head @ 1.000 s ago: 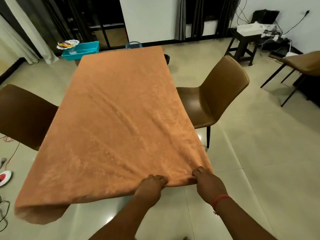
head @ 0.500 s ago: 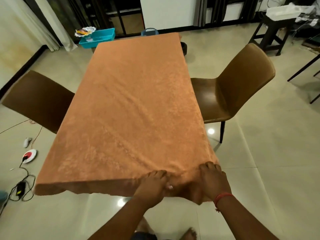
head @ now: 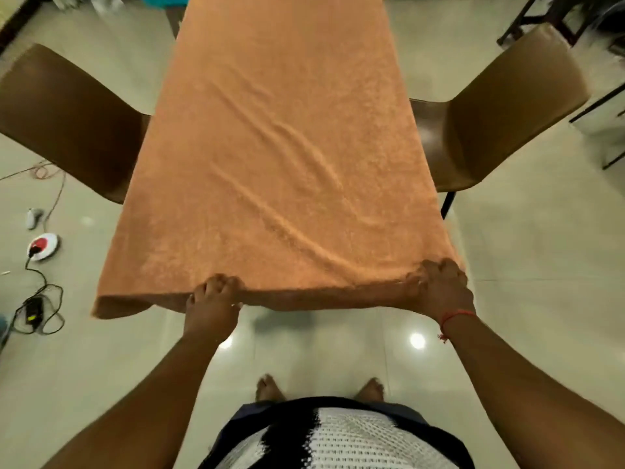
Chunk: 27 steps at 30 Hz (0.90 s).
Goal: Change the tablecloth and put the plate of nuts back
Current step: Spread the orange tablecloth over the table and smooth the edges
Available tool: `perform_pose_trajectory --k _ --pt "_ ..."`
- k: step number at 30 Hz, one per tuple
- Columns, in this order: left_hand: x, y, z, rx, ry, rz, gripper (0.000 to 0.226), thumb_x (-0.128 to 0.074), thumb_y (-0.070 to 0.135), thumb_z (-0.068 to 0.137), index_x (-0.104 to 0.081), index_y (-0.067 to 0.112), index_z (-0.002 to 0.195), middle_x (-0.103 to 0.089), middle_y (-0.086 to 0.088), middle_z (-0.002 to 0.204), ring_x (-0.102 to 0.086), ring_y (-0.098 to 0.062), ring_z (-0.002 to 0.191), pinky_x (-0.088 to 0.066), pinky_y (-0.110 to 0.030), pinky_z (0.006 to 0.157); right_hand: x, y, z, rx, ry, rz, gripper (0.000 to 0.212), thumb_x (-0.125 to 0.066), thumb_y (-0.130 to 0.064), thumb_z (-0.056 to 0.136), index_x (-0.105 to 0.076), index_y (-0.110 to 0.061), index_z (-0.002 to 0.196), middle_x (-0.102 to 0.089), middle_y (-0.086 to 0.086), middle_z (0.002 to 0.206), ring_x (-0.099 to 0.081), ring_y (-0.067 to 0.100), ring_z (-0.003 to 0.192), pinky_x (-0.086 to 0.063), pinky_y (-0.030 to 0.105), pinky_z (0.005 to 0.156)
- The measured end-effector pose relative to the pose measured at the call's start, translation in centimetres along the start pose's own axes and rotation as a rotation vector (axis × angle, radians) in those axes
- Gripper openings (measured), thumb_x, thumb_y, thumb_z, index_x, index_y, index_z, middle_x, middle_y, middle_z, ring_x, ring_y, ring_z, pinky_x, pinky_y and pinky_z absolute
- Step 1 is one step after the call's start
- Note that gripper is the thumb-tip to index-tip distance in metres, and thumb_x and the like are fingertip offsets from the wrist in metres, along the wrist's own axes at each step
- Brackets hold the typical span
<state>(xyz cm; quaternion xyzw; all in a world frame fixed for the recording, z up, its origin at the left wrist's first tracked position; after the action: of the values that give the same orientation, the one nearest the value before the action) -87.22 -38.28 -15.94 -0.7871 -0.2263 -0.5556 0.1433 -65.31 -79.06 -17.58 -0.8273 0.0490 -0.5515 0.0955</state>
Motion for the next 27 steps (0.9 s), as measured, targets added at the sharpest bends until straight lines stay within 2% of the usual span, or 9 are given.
perform_pose_trajectory --k 3,5,8,10,12,17,22,25,27 --pt "0.1 -2.3 0.8 -0.116 -0.014 -0.018 0.055 -0.065 0.034 0.089 -0.045 0.028 0.14 -0.045 -0.005 0.143 -0.047 -0.034 0.126 -0.047 -0.05 0.095 -0.2 3.2 -0.2 -0.439 0.063 0.765 0.046 -0.059 -0.016 0.089 -0.046 -0.013 0.133 -0.045 0.018 0.137 -0.051 0.042 0.119 -0.05 0.051 0.09" --pt "-0.1 -3.3 1.1 -0.144 -0.024 -0.067 0.054 -0.066 0.03 0.089 -0.048 0.027 0.14 -0.046 -0.006 0.142 -0.046 -0.035 0.125 -0.05 -0.052 0.093 -1.7 4.5 -1.1 -0.719 -0.023 1.194 0.044 -0.061 -0.023 0.093 -0.045 -0.007 0.131 -0.051 0.014 0.133 -0.055 0.04 0.114 -0.053 0.051 0.078" --pt "-1.0 -3.9 1.1 -0.166 -0.064 -0.1 0.058 -0.067 0.03 0.09 -0.047 0.025 0.144 -0.041 -0.008 0.148 -0.041 -0.039 0.13 -0.044 -0.054 0.103 -5.2 5.5 -3.4 -0.905 -0.211 1.606 0.051 -0.038 -0.033 0.103 -0.026 -0.019 0.151 -0.029 0.005 0.149 -0.027 0.04 0.143 -0.044 0.064 0.093" --pt "-1.5 -4.2 1.3 -0.159 -0.098 -0.098 0.061 -0.065 0.033 0.092 -0.043 0.024 0.148 -0.036 -0.009 0.153 -0.036 -0.041 0.135 -0.036 -0.053 0.11 -7.0 4.4 -4.0 -0.856 -0.286 1.821 0.052 -0.025 -0.032 0.105 -0.02 -0.016 0.154 -0.024 0.008 0.159 -0.021 0.04 0.146 -0.038 0.064 0.099" --pt "-2.1 -4.4 1.7 -0.159 -0.136 -0.076 0.061 -0.062 0.036 0.094 -0.04 0.024 0.15 -0.031 -0.009 0.157 -0.033 -0.039 0.139 -0.03 -0.051 0.114 -7.6 2.7 -3.5 -0.787 -0.261 2.027 0.052 -0.027 -0.045 0.104 -0.036 -0.022 0.15 -0.04 0.004 0.151 -0.031 0.034 0.143 -0.028 0.062 0.11" --pt "-2.4 -4.2 2.1 -0.113 -0.182 -0.055 0.061 -0.063 0.031 0.094 -0.041 0.018 0.149 -0.032 -0.015 0.157 -0.034 -0.038 0.141 -0.027 -0.05 0.115 -6.8 3.8 -3.5 -0.826 0.145 2.041 0.027 -0.061 -0.035 0.092 -0.062 -0.03 0.119 -0.065 -0.007 0.125 -0.059 0.008 0.11 -0.044 0.035 0.1" --pt "-2.5 1.6 0.1 -0.094 -0.175 0.002 0.064 -0.062 0.033 0.093 -0.037 0.016 0.149 -0.032 -0.012 0.156 -0.039 -0.043 0.135 -0.036 -0.054 0.109 -4.2 8.3 -3.9 -0.577 0.138 2.215 0.04 -0.055 -0.007 0.088 -0.058 -0.005 0.128 -0.063 0.016 0.129 -0.061 0.032 0.115 -0.045 0.049 0.103" --pt "-2.3 8.4 -2.0 -0.166 -0.117 -0.015 0.058 -0.058 0.029 0.095 -0.039 0.019 0.148 -0.035 -0.011 0.154 -0.041 -0.038 0.135 -0.036 -0.051 0.109 -2.4 9.4 -5.2 -0.34 0.048 2.316 0.013 -0.055 -0.001 0.086 -0.065 -0.01 0.091 -0.071 0.014 0.104 -0.065 0.03 0.103 -0.054 0.041 0.088" --pt "-1.9 13.3 -3.4 -0.233 -0.084 -0.07 0.057 -0.06 0.027 0.095 -0.042 0.014 0.147 -0.038 -0.014 0.152 -0.04 -0.038 0.136 -0.035 -0.049 0.111 -0.8 9.3 -6.0 -0.219 -0.022 2.282 0.027 -0.06 0.002 0.082 -0.054 -0.018 0.064 -0.069 0.005 0.082 -0.064 0.023 0.089 -0.056 0.032 0.072"
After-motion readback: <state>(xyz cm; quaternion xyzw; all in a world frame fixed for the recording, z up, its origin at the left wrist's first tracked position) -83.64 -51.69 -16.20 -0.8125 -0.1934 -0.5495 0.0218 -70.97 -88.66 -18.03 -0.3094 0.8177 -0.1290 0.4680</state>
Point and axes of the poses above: each hand's wrist, its own z-axis towards the middle knuckle, its own x-axis out of the back of the hand, y = z × x, the point moved 6 cm from there along z, towards the middle knuckle
